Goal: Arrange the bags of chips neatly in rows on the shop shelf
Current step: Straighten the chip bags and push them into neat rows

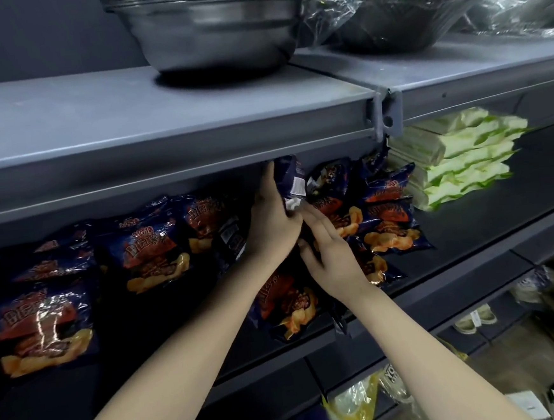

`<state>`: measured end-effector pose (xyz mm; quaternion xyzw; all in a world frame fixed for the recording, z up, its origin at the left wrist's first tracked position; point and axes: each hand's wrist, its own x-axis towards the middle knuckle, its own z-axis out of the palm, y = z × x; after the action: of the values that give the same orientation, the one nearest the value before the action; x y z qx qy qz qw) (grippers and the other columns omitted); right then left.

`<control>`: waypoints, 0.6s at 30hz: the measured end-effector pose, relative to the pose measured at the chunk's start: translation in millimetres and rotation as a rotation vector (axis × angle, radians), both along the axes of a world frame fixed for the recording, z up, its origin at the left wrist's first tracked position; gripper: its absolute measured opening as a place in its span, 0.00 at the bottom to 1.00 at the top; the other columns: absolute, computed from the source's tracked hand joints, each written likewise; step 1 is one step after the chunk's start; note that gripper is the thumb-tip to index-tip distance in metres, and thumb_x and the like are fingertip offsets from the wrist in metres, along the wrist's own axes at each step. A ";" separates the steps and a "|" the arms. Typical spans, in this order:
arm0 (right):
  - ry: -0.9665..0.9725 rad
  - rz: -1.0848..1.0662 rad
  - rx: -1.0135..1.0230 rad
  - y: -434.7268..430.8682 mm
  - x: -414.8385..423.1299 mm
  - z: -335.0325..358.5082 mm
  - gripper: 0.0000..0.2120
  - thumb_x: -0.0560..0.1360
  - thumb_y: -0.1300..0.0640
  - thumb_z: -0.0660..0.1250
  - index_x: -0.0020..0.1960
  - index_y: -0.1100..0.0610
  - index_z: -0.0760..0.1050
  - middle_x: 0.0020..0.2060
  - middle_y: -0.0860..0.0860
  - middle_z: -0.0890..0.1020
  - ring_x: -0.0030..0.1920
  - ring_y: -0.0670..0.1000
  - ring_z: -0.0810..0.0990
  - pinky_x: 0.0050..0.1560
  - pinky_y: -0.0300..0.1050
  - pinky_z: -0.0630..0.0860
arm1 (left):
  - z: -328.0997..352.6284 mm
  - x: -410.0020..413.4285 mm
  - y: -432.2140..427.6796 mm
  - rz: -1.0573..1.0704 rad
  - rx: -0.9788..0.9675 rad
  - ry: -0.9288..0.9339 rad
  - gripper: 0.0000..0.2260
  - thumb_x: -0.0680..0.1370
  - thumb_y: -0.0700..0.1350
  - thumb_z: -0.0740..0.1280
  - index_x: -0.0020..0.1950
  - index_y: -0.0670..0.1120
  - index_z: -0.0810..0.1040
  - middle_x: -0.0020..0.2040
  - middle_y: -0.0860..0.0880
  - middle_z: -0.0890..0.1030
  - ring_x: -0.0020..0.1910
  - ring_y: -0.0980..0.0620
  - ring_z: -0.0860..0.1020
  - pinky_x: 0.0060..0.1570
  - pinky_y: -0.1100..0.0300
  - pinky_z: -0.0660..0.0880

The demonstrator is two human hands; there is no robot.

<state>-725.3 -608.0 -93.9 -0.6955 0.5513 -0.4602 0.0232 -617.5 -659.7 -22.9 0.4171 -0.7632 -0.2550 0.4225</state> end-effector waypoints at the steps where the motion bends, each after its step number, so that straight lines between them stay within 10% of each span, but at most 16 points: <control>1: 0.003 0.015 -0.014 -0.3 1.6 3.5 0.25 0.77 0.63 0.60 0.73 0.57 0.60 0.73 0.51 0.63 0.72 0.44 0.61 0.70 0.33 0.59 | 7.4 8.4 2.1 0.002 0.029 0.033 0.36 0.74 0.38 0.68 0.76 0.46 0.51 0.68 0.49 0.71 0.61 0.55 0.73 0.53 0.68 0.70; 6: -0.102 0.045 -0.117 2.7 18.2 20.8 0.23 0.77 0.62 0.60 0.72 0.61 0.63 0.72 0.56 0.64 0.73 0.47 0.60 0.72 0.37 0.58 | 17.4 75.8 8.0 -0.045 0.366 0.422 0.34 0.74 0.35 0.67 0.74 0.54 0.57 0.55 0.56 0.71 0.57 0.53 0.74 0.56 0.53 0.75; 10: -0.378 0.077 -0.046 4.8 37.8 36.7 0.24 0.77 0.55 0.61 0.72 0.55 0.62 0.70 0.49 0.66 0.72 0.45 0.63 0.72 0.47 0.63 | 7.7 136.7 22.7 -0.153 0.574 0.711 0.27 0.74 0.29 0.62 0.68 0.53 0.68 0.53 0.50 0.81 0.49 0.51 0.81 0.38 0.54 0.80; 14: -0.592 0.271 0.336 3.6 60.7 56.2 0.27 0.75 0.48 0.67 0.72 0.46 0.62 0.62 0.35 0.69 0.59 0.27 0.67 0.61 0.27 0.66 | -3.8 191.2 35.7 -0.357 0.675 0.654 0.39 0.58 0.44 0.79 0.68 0.53 0.71 0.57 0.46 0.82 0.51 0.43 0.81 0.41 0.50 0.80; 18: -0.757 0.444 0.571 -8.0 84.9 47.1 0.28 0.68 0.48 0.74 0.65 0.42 0.69 0.61 0.44 0.77 0.62 0.47 0.76 0.60 0.44 0.73 | -17.1 227.3 38.8 -0.343 0.725 0.587 0.41 0.57 0.46 0.81 0.68 0.53 0.71 0.63 0.44 0.77 0.55 0.40 0.79 0.43 0.48 0.79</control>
<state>-640.4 -616.0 -46.8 -0.5465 0.4472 -0.4947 0.5066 -390.2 -620.9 -39.9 0.3163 -0.5320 -0.6764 0.3993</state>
